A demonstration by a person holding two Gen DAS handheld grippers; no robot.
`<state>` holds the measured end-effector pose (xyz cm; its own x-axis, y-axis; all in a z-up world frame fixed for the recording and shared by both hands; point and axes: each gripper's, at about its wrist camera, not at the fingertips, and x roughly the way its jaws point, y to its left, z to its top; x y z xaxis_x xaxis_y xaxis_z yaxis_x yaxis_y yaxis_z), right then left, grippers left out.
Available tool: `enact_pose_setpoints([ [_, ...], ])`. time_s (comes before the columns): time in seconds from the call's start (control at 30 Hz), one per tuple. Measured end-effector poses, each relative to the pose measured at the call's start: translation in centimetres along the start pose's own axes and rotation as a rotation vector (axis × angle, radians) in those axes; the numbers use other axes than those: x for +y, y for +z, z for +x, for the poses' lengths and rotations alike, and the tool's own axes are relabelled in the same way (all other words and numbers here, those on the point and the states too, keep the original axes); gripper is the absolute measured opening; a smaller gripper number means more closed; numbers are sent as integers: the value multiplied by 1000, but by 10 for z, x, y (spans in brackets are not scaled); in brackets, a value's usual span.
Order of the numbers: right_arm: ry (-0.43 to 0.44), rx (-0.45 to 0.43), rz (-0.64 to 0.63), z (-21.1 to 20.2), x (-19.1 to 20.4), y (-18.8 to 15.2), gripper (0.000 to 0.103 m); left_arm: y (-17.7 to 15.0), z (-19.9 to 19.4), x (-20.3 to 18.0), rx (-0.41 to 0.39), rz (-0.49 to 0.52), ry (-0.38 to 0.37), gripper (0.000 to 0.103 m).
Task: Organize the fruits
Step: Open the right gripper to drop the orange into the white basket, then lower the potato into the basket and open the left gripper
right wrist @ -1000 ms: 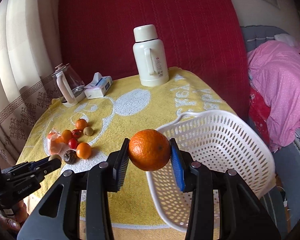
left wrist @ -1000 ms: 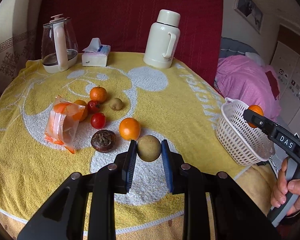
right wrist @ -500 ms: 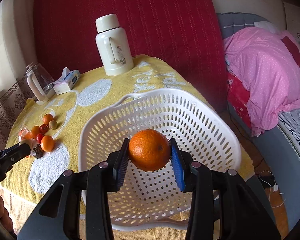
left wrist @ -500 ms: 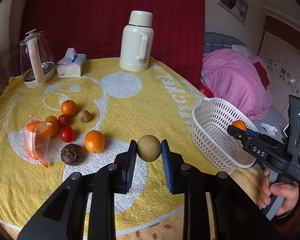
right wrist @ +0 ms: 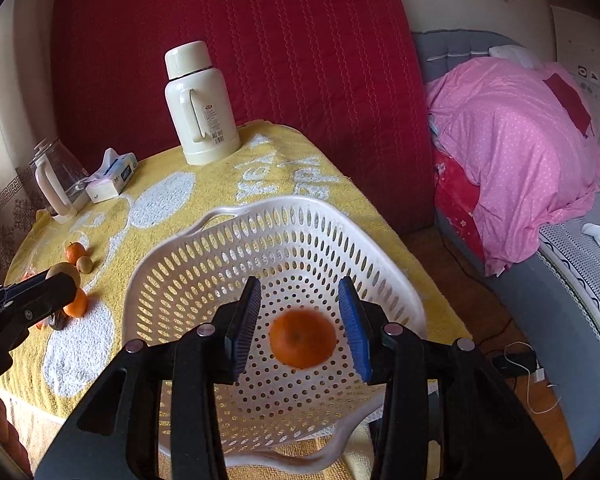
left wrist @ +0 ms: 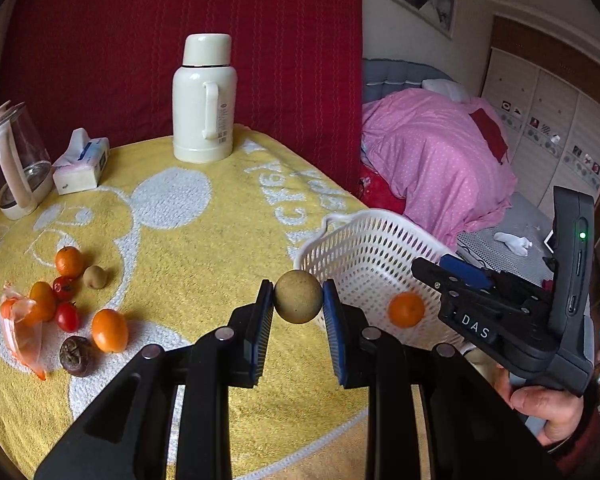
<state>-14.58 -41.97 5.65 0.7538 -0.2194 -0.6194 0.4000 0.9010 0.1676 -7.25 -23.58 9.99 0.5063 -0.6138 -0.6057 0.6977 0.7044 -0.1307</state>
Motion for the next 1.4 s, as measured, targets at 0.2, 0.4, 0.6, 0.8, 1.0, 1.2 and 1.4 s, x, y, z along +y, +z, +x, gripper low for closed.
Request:
enact_pose_setpoints([
  [0.2, -22, -24, 3, -5, -5, 4, 42, 6, 13, -17, 12, 29, -42, 25],
  [0.4, -35, -35, 7, -8, -8, 6, 42, 6, 24, -28, 25, 47, -68, 25],
  [0.6, -54, -50, -1, -10, -8, 7, 42, 4, 35, -28, 46, 46, -71, 25],
  [0.8, -69, -66, -5, -13, -9, 8, 42, 4, 46, -29, 63, 50, -80, 25],
  [1.0, -76, -75, -4, -15, -11, 10, 42, 4, 51, -34, 69, 65, -92, 25],
  [1.2, -80, -81, -2, -16, -12, 11, 44, 4, 54, -35, 69, 70, -87, 26],
  [1.4, -100, -102, -13, -19, -9, 11, 64, 3, 53, -31, 53, 59, -41, 63],
])
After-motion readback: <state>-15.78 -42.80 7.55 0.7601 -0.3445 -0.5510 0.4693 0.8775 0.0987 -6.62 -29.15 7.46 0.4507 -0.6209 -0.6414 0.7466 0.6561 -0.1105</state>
